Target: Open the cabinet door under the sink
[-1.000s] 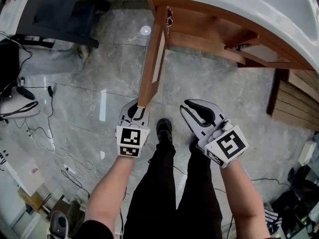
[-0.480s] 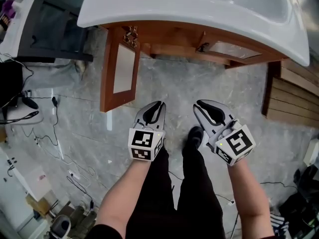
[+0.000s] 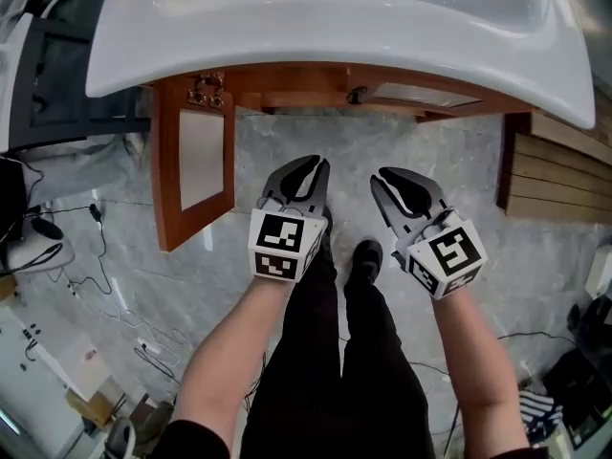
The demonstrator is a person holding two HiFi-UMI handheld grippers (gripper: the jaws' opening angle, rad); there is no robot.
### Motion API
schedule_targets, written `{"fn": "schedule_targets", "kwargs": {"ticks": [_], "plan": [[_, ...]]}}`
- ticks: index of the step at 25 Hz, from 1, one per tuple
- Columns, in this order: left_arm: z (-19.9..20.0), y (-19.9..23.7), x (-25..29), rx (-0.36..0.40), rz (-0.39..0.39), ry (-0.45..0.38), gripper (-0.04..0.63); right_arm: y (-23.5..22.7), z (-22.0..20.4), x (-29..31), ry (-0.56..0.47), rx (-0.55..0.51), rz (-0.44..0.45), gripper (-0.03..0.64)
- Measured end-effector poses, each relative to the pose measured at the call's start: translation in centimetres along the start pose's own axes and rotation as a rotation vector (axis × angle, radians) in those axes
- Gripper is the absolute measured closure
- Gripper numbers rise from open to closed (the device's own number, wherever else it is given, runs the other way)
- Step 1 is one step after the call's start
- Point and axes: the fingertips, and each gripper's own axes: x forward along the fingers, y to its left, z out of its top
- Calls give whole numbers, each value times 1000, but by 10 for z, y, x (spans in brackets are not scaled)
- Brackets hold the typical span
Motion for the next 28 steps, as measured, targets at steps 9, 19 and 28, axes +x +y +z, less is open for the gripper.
{"fn": "schedule_targets", "kwargs": {"ticks": [9, 19, 28], "plan": [[25, 39, 49, 45, -49, -15, 548, -59, 19, 67, -49, 107, -169, 512], [47, 69, 79, 48, -55, -47, 548, -81, 31, 118, -43, 130, -226, 459], [47, 72, 76, 40, -33, -42, 548, -90, 30, 117, -27, 173, -286, 509]]}}
